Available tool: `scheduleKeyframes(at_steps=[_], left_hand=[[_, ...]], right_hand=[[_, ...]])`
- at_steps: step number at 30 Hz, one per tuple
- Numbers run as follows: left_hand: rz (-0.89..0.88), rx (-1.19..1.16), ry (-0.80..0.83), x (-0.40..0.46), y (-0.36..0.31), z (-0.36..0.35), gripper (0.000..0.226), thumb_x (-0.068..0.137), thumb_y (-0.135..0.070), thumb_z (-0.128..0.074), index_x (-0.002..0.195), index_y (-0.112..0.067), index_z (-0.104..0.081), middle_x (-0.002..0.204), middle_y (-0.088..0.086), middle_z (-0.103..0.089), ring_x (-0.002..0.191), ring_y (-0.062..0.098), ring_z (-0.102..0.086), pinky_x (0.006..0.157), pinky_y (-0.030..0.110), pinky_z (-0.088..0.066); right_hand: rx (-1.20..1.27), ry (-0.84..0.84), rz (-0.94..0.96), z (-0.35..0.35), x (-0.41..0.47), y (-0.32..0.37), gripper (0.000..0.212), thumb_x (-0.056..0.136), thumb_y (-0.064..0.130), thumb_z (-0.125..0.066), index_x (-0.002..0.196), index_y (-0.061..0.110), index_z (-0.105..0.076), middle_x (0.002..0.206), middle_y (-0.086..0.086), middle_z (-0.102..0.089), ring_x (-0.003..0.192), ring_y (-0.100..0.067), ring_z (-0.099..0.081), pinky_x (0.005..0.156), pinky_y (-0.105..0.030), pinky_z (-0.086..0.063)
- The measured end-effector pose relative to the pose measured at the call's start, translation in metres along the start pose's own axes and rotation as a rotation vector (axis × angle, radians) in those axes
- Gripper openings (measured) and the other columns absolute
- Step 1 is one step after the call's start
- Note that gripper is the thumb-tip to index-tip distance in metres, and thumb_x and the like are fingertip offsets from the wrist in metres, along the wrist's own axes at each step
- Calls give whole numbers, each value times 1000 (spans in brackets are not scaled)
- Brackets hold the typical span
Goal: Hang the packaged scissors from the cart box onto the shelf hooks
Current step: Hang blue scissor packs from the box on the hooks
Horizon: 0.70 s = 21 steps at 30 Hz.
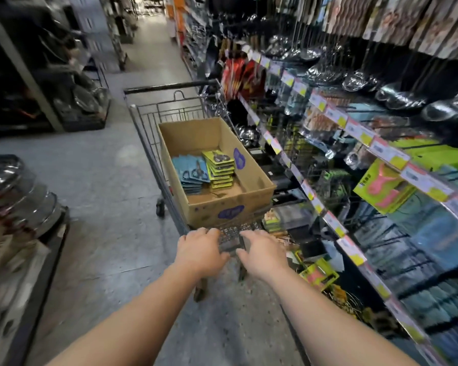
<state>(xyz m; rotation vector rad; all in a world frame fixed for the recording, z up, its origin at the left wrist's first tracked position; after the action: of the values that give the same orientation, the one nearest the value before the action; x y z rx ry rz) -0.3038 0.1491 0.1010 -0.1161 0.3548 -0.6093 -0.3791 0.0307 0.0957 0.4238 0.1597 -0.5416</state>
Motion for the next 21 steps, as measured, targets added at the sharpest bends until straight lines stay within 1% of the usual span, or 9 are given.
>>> scheduleKeyframes(at_steps=[5,9,13,15,21], left_hand=[[52,-13,-24,30,25,12,65,88,-60,-52,143,-27,-41,141,3,-49,133,26,-43,109,42,-35],[97,-28,-30,64,30,21,66,88,-59,-53,144,-26,-40,141,3,-48,132,26,-43,109,42,-34],[159,-36,-31,107,26,30,60,88,-58,-53,138,-25,-45,136,5,-52,128,27,-47,107,41,-36],[189,-42,-35,131,22,37,61,88,-59,-53,139,-26,-45,137,4,-52,129,26,-46,107,41,-36],[272,-54,-48,202,6,53,66,88,-59,-54,145,-28,-39,143,4,-47,133,26,-43,112,43,-32]], right_hand=[[-12,34,56,2,46,22,52,93,48,-53,142,34,-45,147,1,-45,136,-23,-40,112,-37,-34],[-26,49,100,8,86,27,51,93,47,-54,142,35,-45,147,2,-44,136,-23,-39,111,-36,-34],[-68,73,137,20,135,23,49,91,48,-54,138,34,-49,140,2,-50,131,-24,-44,108,-36,-37],[-94,85,143,31,162,17,48,91,48,-53,136,34,-50,137,1,-53,129,-25,-46,106,-36,-38],[-104,101,183,65,236,-4,48,93,46,-54,139,34,-48,144,1,-49,131,-24,-44,107,-36,-36]])
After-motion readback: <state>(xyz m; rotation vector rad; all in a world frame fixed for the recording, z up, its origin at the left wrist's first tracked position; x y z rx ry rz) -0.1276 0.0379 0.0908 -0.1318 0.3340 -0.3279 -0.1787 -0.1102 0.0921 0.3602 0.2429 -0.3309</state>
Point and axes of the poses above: each hand's wrist, its own x-axis towards the middle knuckle, its own z-axis out of the back of the hand, y = z × x, the point moved 10 cm from there along x, towards the middle knuckle
